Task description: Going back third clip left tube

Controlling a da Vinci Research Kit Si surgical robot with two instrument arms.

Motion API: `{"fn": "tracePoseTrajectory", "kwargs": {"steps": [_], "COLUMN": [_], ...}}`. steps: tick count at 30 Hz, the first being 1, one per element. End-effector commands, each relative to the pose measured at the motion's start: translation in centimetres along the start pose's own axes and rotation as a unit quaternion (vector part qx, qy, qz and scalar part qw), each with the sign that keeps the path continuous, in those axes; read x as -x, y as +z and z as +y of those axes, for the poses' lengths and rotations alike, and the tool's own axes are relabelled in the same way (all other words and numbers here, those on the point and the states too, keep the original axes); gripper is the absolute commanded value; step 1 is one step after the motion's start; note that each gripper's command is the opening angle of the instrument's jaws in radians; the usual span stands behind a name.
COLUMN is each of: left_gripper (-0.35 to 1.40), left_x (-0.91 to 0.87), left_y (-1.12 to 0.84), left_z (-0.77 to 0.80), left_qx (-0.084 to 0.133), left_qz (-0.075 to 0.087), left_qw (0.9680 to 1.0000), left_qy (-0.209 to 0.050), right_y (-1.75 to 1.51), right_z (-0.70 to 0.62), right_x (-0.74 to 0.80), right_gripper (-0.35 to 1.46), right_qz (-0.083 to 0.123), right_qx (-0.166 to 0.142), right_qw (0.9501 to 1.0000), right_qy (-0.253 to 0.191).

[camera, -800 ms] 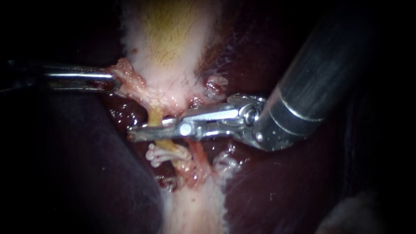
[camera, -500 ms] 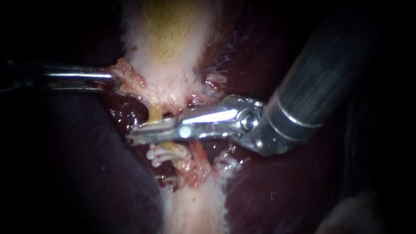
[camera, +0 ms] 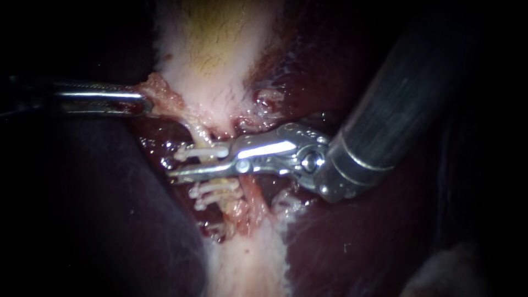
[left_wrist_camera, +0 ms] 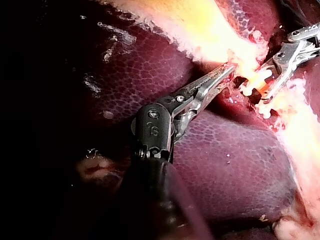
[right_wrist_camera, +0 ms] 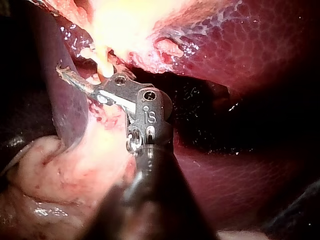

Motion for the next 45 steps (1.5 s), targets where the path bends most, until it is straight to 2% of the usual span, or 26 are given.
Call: {"fn": "tracePoseTrajectory", "kwargs": {"steps": [1,6,12,16,20,29,33,36,38,45], "left_gripper": [-0.35,-0.35,-0.35,-0.35,-0.35,-0.35,-0.35,-0.35,-0.35,-0.35], "left_x": [0.00,0.01,0.01,0.01,0.01,0.01,0.01,0.01,0.01,0.02], "left_y": [0.00,0.00,0.00,-0.01,-0.02,-0.02,-0.02,-0.02,-0.02,0.00], "left_z": [0.00,0.00,0.00,0.00,0.00,-0.01,-0.01,-0.01,-0.01,-0.03], "left_qx": [0.000,0.000,0.000,0.000,0.000,0.001,0.001,0.001,0.001,0.000], "left_qz": [0.000,0.000,0.000,0.000,0.000,0.000,0.000,0.000,0.000,0.000], "left_qw": [1.0000,1.0000,1.0000,1.0000,1.0000,1.0000,1.0000,1.0000,1.0000,1.0000], "left_qy": [0.000,0.000,0.000,0.000,0.000,0.001,0.001,0.001,0.001,0.001], "right_y": [-0.02,-0.16,-0.38,-0.63,-0.94,-1.65,-1.88,-1.99,-2.04,-2.08], "right_z": [0.01,0.05,0.01,-0.06,-0.15,-0.36,-0.47,-0.49,-0.49,-0.52], "right_x": [0.00,0.02,0.04,0.04,0.03,0.13,0.11,0.08,0.05,0.01], "right_gripper": [0.50,0.50,0.50,0.50,0.50,0.50,0.50,0.50,0.50,0.50], "right_qz": [0.003,0.010,0.010,0.004,-0.017,-0.042,-0.049,-0.066,-0.068,-0.068], "right_qx": [0.006,0.025,0.031,0.025,0.021,0.005,-0.001,0.000,0.000,-0.001], "right_qw": [1.0000,0.9992,0.9968,0.9917,0.9860,0.9729,0.9695,0.9663,0.9651,0.9655], "right_qy": [-0.004,-0.030,-0.072,-0.126,-0.164,-0.227,-0.240,-0.249,-0.253,-0.252]}}
